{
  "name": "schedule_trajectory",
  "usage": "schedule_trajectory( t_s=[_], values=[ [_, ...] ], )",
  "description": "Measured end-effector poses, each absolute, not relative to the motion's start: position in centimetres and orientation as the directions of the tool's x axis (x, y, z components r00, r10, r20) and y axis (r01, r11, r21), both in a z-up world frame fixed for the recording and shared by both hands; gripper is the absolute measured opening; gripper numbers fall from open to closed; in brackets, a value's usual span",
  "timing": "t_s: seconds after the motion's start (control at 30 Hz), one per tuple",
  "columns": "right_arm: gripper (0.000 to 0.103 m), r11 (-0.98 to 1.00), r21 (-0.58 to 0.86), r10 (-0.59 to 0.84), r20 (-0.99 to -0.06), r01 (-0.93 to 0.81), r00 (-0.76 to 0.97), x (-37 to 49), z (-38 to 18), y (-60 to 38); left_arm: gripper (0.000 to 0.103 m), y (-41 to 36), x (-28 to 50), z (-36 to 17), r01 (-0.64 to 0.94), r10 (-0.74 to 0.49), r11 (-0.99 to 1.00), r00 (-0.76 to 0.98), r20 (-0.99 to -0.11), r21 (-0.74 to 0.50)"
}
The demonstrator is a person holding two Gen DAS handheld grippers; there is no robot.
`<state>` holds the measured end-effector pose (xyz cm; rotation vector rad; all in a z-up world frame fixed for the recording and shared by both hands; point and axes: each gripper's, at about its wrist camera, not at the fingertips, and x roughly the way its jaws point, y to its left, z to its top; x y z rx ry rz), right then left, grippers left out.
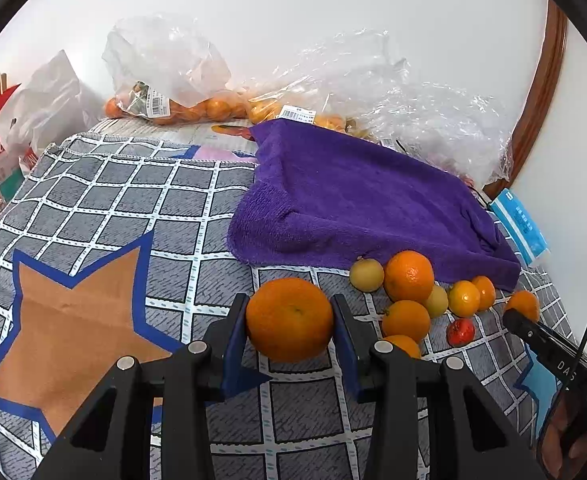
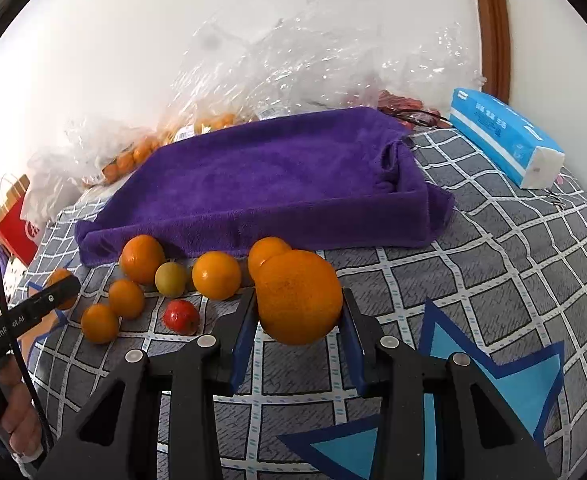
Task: Organize fruits
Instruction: 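Lift both held oranges and carry them over the purple towel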
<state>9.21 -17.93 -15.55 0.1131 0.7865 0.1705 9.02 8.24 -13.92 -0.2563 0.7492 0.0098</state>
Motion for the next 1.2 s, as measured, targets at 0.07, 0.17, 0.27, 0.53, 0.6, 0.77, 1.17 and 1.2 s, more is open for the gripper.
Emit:
schedule_trajectory(
  t_s=[0.07, 0.17, 0.27, 0.53, 0.6, 0.77, 1.17, 1.2],
  values=[
    [0.040, 0.981, 0.165, 0.192, -0.694, -0.106, 0.694, 9.2, -15.6, -18.0, 0.038, 8.3, 9.0, -13.9, -0.099, -0.083, 0.969, 0.733, -0.675, -0.226],
    [0.040, 0.981, 0.161, 0.189, -0.694, -0.107, 0.695, 9.2, -15.6, -18.0, 0.038, 8.2, 8.9, -13.9, -0.095, -0.083, 0.970, 0.736, -0.671, -0.225],
    [0.040, 0.983, 0.146, 0.179, -0.690, -0.107, 0.701, 9.0, -15.5, -17.8, 0.038, 8.1, 8.8, -13.9, -0.091, -0.085, 0.971, 0.739, -0.669, -0.223],
    [0.040, 0.982, 0.148, 0.189, -0.686, -0.119, 0.702, 8.6, -14.9, -17.6, 0.038, 8.0, 8.7, -13.8, -0.076, -0.105, 0.969, 0.735, -0.670, -0.234],
    [0.040, 0.982, 0.142, 0.189, -0.677, -0.126, 0.712, 8.4, -14.4, -17.5, 0.038, 8.1, 8.8, -13.7, -0.079, -0.109, 0.967, 0.735, -0.669, -0.243],
    [0.040, 0.978, 0.141, 0.209, -0.663, -0.154, 0.719, 8.4, -13.3, -17.0, 0.038, 7.8, 8.7, -12.5, -0.093, -0.095, 0.968, 0.727, -0.681, -0.234],
    [0.040, 0.968, 0.120, 0.247, -0.612, -0.220, 0.751, 9.5, -9.7, -16.2, 0.038, 6.0, 9.9, -8.2, -0.050, -0.124, 0.969, 0.748, -0.652, -0.242],
    [0.040, 0.969, 0.115, 0.243, -0.611, -0.220, 0.754, 9.8, -9.5, -16.2, 0.038, 6.0, 10.2, -8.0, -0.054, -0.123, 0.968, 0.748, -0.652, -0.245]
  ],
)
